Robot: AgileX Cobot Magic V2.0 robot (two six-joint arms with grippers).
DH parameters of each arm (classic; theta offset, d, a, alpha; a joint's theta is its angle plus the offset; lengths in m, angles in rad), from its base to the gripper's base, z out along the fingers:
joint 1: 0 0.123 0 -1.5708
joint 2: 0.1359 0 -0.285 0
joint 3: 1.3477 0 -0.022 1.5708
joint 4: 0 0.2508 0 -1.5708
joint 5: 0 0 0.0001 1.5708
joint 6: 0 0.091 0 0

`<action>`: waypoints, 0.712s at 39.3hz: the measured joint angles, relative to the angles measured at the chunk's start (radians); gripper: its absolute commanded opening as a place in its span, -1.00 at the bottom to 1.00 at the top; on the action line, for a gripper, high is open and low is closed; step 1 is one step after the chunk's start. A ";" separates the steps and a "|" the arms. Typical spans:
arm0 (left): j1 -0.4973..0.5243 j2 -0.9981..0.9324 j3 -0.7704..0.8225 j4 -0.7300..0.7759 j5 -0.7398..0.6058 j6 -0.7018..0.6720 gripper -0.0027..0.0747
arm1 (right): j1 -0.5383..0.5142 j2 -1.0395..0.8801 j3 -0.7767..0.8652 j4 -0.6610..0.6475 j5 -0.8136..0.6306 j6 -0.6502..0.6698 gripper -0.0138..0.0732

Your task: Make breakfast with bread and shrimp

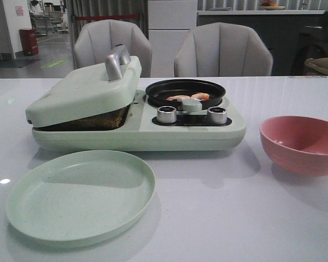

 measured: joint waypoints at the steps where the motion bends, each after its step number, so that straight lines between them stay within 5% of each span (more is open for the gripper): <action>1: 0.000 0.000 0.000 0.000 0.000 0.000 -0.64 | 0.008 -0.023 0.000 0.000 -0.005 0.002 0.13; 12: 0.000 0.000 0.000 0.000 0.000 0.000 -0.64 | 0.138 -0.313 0.118 0.000 -0.141 0.002 0.13; 28: 0.000 0.000 0.000 0.000 0.000 0.000 -0.64 | 0.267 -0.713 0.570 0.026 -0.553 0.002 0.13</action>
